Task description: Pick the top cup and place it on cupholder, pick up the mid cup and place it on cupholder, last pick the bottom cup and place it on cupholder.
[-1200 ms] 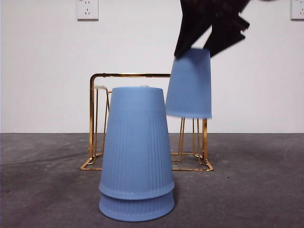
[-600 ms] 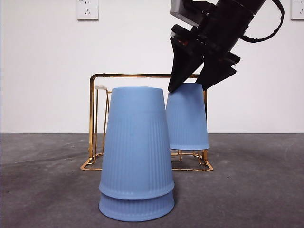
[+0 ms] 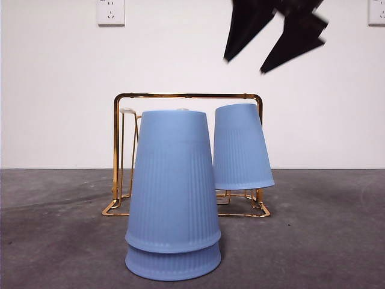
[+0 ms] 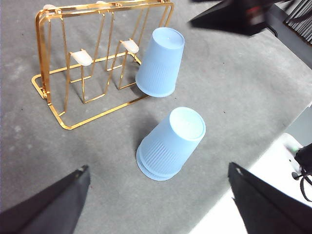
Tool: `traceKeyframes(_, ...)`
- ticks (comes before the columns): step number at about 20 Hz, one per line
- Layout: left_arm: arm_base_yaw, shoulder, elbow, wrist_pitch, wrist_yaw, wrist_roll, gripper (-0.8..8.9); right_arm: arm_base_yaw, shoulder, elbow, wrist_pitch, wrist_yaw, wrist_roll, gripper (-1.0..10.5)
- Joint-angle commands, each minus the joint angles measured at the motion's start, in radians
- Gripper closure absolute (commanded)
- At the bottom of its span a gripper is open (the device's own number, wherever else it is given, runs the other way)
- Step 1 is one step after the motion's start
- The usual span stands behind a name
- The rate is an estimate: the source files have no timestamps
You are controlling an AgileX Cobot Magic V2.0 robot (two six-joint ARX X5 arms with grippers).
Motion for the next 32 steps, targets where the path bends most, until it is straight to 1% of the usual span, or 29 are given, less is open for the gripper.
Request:
traceKeyframes(1,-0.019,0.032,0.018,0.021,0.002,0.017,3.37,0.022,-0.079,0.011,-0.066,-0.007,0.012,5.1)
traceKeyframes(5,-0.086,0.099,0.018,0.121,0.000,-0.011,3.37,0.053,-0.213,0.010,-0.219,-0.074,0.029,5.1)
traceKeyframes(7,-0.147,0.152,0.018,0.176,-0.039,-0.024,3.37,0.079,-0.270,-0.009,-0.267,-0.079,0.035,5.1)
traceKeyframes(10,-0.262,0.243,0.018,0.259,-0.113,-0.029,3.37,0.108,-0.348,-0.093,-0.263,-0.078,0.084,5.2)
traceKeyframes(13,-0.384,0.344,0.018,0.336,-0.205,-0.028,3.37,0.120,-0.417,-0.215,-0.218,-0.078,0.145,5.2)
traceKeyframes(16,-0.475,0.446,0.018,0.378,-0.301,-0.023,3.37,0.123,-0.461,-0.304,-0.196,-0.076,0.176,5.2)
traceKeyframes(18,-0.520,0.509,0.018,0.423,-0.332,-0.020,3.37,0.123,-0.479,-0.340,-0.179,-0.075,0.187,5.2)
traceKeyframes(21,-0.563,0.593,0.018,0.484,-0.351,-0.015,3.37,0.123,-0.484,-0.354,-0.172,-0.074,0.191,5.2)
traceKeyframes(23,-0.581,0.643,0.018,0.488,-0.377,-0.003,3.36,0.123,-0.484,-0.354,-0.164,-0.075,0.191,5.2)
traceKeyframes(28,-0.602,0.733,0.018,0.499,-0.396,0.005,3.37,0.123,-0.484,-0.354,-0.160,-0.074,0.190,5.2)
traceKeyframes(32,-0.603,0.760,0.018,0.507,-0.397,0.005,3.50,0.123,-0.484,-0.354,-0.158,-0.074,0.190,5.2)
